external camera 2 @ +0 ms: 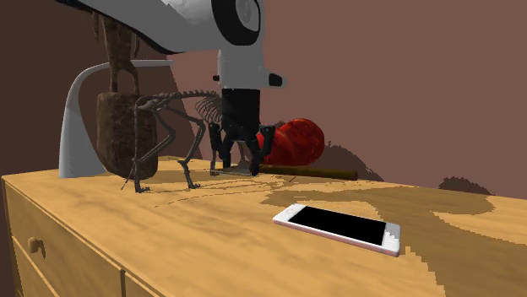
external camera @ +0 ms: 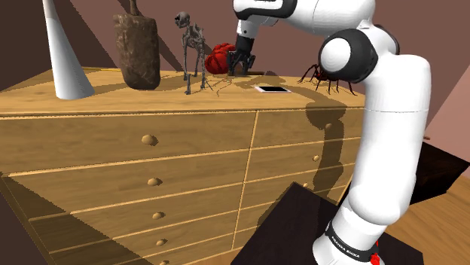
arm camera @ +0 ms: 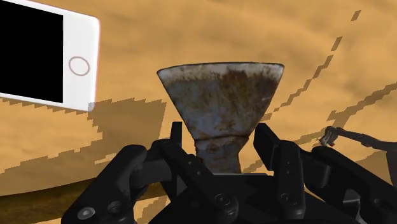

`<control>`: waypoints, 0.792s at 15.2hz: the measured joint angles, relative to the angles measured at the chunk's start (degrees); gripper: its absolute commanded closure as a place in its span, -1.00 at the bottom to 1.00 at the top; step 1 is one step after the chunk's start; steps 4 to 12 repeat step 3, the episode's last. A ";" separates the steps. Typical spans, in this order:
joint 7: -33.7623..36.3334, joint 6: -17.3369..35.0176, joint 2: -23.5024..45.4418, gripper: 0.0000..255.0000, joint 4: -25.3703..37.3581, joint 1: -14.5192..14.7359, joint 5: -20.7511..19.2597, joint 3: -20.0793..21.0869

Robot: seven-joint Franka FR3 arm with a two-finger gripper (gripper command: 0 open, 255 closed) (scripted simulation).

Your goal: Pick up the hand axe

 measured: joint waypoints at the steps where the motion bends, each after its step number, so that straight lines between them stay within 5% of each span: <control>1: 0.09 -0.87 0.28 1.00 1.15 -0.05 0.05 0.01; 12: 0.07 -2.47 1.04 1.00 3.49 -0.30 0.22 -0.02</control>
